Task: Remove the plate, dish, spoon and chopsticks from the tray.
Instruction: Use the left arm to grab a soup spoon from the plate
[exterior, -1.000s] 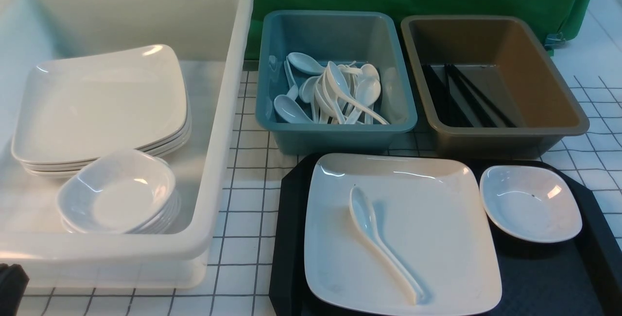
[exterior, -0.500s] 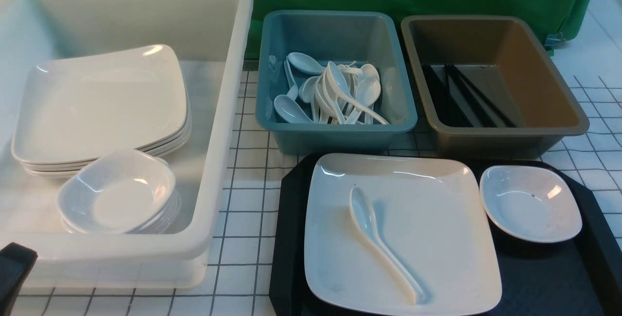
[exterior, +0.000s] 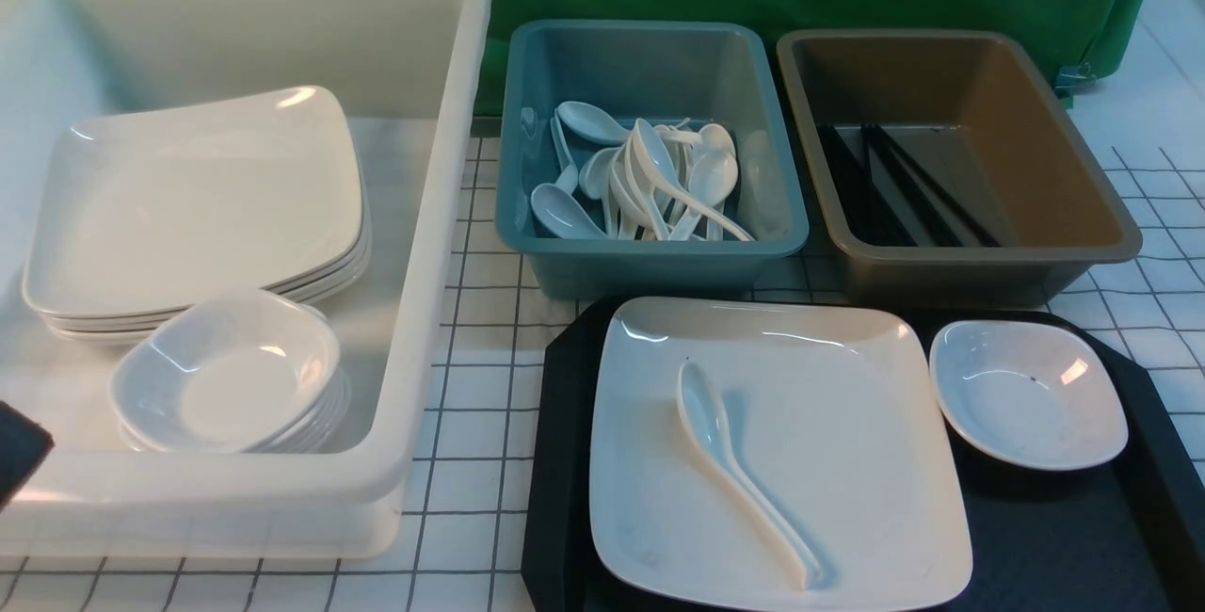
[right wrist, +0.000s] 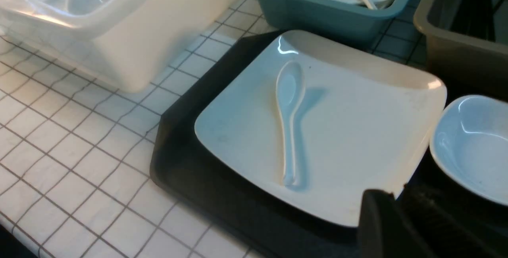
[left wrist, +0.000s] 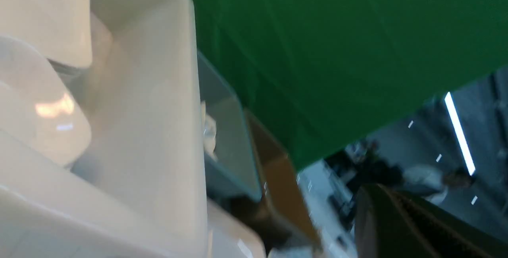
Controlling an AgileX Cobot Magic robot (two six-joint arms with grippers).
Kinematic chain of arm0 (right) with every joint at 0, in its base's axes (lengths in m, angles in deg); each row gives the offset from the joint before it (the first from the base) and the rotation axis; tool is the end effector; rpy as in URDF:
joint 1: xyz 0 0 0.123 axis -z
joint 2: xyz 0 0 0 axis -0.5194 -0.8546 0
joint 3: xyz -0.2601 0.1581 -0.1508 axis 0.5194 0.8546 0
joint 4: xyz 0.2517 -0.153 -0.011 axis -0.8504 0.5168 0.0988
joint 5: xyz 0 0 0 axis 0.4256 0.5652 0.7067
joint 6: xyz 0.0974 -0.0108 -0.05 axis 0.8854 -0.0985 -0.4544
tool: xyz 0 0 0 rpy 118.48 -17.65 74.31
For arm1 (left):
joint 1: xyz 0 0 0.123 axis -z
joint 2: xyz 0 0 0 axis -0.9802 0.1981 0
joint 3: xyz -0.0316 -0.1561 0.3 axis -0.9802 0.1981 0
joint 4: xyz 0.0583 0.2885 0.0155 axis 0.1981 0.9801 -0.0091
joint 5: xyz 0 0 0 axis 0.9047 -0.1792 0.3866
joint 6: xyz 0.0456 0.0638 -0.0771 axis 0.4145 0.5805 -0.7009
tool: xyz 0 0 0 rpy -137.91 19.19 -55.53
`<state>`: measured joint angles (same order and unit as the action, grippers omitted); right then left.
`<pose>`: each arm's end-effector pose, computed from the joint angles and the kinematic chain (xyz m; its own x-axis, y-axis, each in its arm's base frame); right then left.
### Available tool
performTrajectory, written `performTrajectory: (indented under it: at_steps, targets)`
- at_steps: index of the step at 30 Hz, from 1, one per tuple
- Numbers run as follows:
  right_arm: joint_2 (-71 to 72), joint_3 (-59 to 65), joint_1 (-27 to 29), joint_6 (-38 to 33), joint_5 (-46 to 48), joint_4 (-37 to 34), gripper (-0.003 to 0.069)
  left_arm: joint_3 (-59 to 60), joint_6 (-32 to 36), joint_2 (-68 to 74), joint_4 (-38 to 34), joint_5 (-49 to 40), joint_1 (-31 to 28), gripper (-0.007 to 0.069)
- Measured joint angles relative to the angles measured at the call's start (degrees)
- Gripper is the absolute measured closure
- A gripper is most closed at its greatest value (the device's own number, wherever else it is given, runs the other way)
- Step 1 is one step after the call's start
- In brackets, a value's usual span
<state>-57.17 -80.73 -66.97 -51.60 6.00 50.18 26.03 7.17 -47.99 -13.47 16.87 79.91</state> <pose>0.0732 0.0454 0.3672 -0.2949 -0.1708 -0.9401 -0.5326 0.8463 0.0133 0.0408 -0.0354 0.3201 -0.3257 -0.7648 -0.5559 0.1188 0.5502 -0.8266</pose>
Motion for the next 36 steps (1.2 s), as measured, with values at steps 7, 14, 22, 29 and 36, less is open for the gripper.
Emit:
performTrajectory:
  at_steps: [7,14,22,29,36]
  targets:
    - [-4.50,0.00,0.00,-0.07,0.00,0.06,0.0533,-20.73,5.55,24.43,15.20,-30.75,0.00,0.0603]
    - [-6.21,0.00,0.00,-0.07,-0.09,1.57,0.0523,-31.60,25.99,50.42,-6.04,-36.63,3.14,0.0603]
    - [-6.21,0.00,0.00,0.16,-0.14,6.60,0.0511,-38.92,6.99,68.80,7.47,-25.90,29.36,0.0603]
    - [-6.21,0.00,0.00,0.71,-1.58,7.35,0.0502,-53.51,-12.41,87.92,19.95,-24.35,42.22,0.0533]
    - [-6.21,0.00,0.00,0.93,-2.57,8.18,0.0493,-66.40,-14.43,103.10,18.90,-28.22,42.85,0.0354]
